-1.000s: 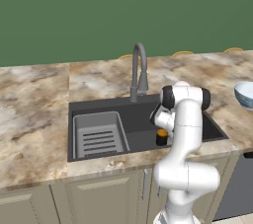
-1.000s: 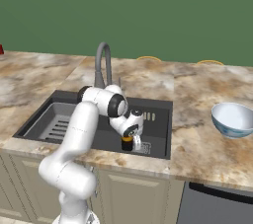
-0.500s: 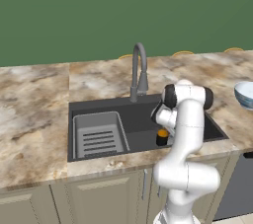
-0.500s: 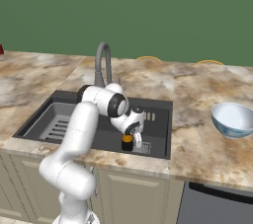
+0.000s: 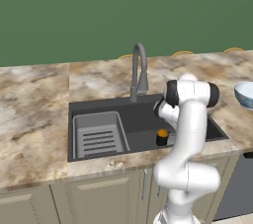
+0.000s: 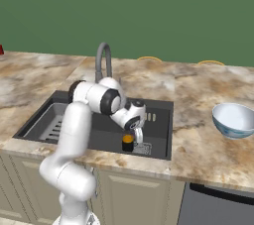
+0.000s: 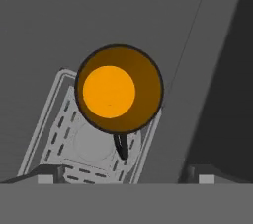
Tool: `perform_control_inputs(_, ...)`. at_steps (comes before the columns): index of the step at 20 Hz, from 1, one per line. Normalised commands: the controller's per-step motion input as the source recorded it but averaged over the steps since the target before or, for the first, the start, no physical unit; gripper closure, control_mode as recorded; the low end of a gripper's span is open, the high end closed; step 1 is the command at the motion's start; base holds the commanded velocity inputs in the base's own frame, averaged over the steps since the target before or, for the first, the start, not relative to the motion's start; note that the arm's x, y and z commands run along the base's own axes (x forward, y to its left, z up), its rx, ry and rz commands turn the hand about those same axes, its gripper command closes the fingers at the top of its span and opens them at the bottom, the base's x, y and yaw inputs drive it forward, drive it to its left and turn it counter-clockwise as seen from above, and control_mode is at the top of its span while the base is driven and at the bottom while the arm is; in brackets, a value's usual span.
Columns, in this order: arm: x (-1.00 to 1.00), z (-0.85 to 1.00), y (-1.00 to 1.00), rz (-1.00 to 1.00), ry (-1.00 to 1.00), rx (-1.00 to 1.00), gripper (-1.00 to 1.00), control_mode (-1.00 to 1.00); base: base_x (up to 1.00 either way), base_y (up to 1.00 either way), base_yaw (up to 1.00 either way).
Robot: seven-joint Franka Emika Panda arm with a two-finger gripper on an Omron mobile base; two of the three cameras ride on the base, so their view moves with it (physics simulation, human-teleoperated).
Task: Pick the mug and place it in the sink. Pick the bowl and place it in the open cabinet and then close the cabinet.
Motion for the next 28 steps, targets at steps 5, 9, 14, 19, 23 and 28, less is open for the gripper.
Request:
perform_control_inputs(5, -0.03, 1.00, -0.03, -0.04, 0.00, -0.01, -1.00, -1.00, 0.00, 0.00, 0.00)
perform_control_inputs(9, -0.04, 1.00, -0.03, -0.08, 0.00, -0.02, -1.00, -1.00, 0.00, 0.00, 0.00)
perform_control_inputs(14, 0.00, 1.00, 0.00, -0.11, 0.00, -0.03, -1.00, -1.00, 0.00, 0.00, 0.00)
perform_control_inputs(19, -0.01, 0.81, -0.05, -0.29, 0.00, -0.06, -1.00, -1.00, 0.00, 0.00, 0.00)
perform_control_inputs(23, -0.06, 0.73, -0.07, -0.38, 0.00, -0.05, -1.00, -1.00, 0.00, 0.00, 0.00)
perform_control_inputs(28, -0.07, 0.72, -0.05, -0.42, -0.01, -0.07, -1.00, -1.00, 0.00, 0.00, 0.00)
